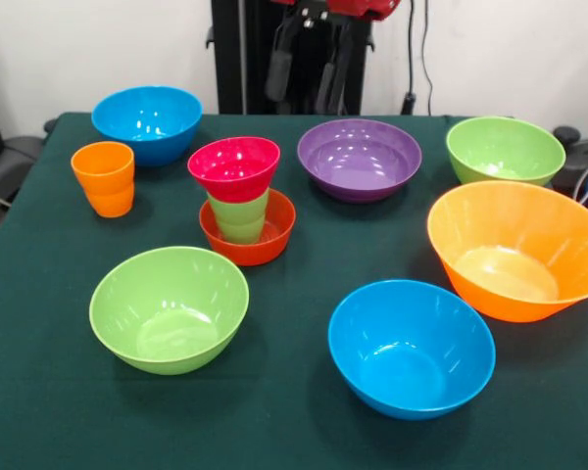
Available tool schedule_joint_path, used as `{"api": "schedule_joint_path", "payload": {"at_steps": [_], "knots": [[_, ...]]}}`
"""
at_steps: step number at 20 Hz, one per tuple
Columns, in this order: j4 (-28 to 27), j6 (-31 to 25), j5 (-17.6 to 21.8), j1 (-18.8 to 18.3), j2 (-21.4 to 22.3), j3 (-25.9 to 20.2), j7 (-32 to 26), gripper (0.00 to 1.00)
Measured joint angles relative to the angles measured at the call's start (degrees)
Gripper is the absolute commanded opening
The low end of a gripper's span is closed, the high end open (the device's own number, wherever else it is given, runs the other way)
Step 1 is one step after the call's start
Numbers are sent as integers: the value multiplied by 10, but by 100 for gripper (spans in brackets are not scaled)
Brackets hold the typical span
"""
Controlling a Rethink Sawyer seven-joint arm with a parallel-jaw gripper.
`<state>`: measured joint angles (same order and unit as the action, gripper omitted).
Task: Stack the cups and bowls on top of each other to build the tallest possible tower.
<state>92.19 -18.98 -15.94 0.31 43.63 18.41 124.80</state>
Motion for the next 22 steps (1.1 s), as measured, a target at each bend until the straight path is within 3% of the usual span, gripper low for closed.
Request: {"api": "schedule_joint_path", "payload": {"at_steps": [8,22], "knots": [[20,10,17,9,-1,-7,0,100],[21,10,16,74,5,5,0,100]]}}
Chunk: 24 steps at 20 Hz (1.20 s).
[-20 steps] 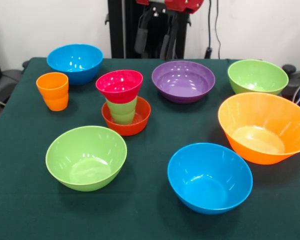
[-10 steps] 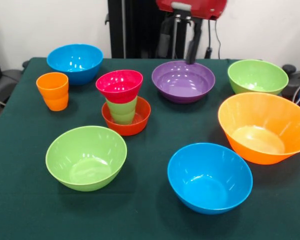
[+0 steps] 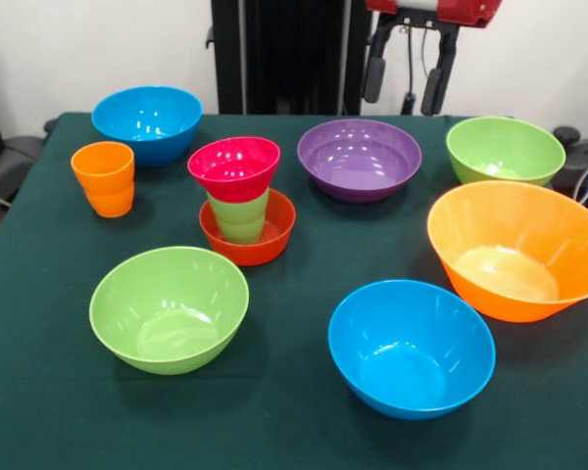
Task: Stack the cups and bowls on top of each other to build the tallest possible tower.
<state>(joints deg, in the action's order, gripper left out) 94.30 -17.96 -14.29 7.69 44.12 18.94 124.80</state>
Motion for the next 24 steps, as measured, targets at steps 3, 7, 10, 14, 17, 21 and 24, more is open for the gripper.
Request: {"api": "schedule_joint_path", "payload": {"at_steps": [3,7,10,14,17,21,24], "knots": [[1,0,0,-2,4,0,0,100],[9,0,0,-8,16,1,0,100],[15,0,0,-10,21,1,0,100],[26,0,0,-14,25,1,0,100],[31,0,0,-14,25,1,0,100],[35,0,0,-14,22,2,0,100],[37,0,0,-14,22,2,0,100]]}}
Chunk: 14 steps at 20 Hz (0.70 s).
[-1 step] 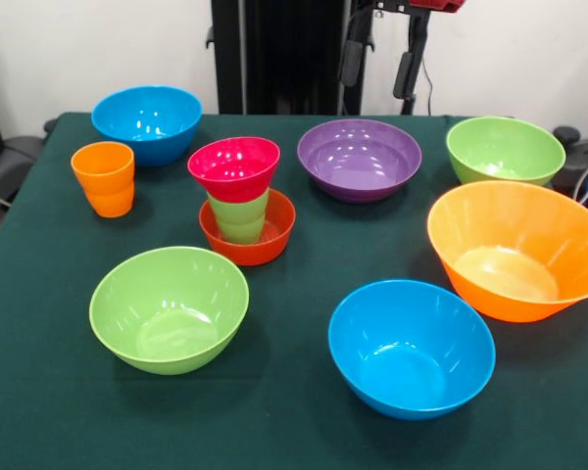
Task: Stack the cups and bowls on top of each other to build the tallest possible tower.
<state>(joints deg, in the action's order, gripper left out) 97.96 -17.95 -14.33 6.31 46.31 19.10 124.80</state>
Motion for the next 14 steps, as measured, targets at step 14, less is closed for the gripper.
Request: {"api": "schedule_joint_path", "payload": {"at_steps": [14], "knots": [[70,17,-53,3,0,-3,9,100]]}}
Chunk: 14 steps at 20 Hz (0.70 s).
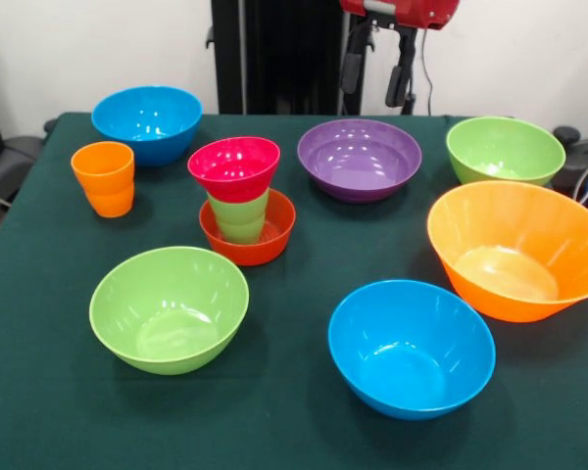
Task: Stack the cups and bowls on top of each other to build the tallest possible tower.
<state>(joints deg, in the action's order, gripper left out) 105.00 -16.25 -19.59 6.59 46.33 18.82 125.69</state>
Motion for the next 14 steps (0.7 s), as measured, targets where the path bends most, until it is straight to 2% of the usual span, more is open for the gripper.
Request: {"api": "schedule_joint_path", "payload": {"at_steps": [6,14], "knots": [[29,0,-33,15,0,0,26,100],[38,0,-39,20,0,0,47,100]]}}
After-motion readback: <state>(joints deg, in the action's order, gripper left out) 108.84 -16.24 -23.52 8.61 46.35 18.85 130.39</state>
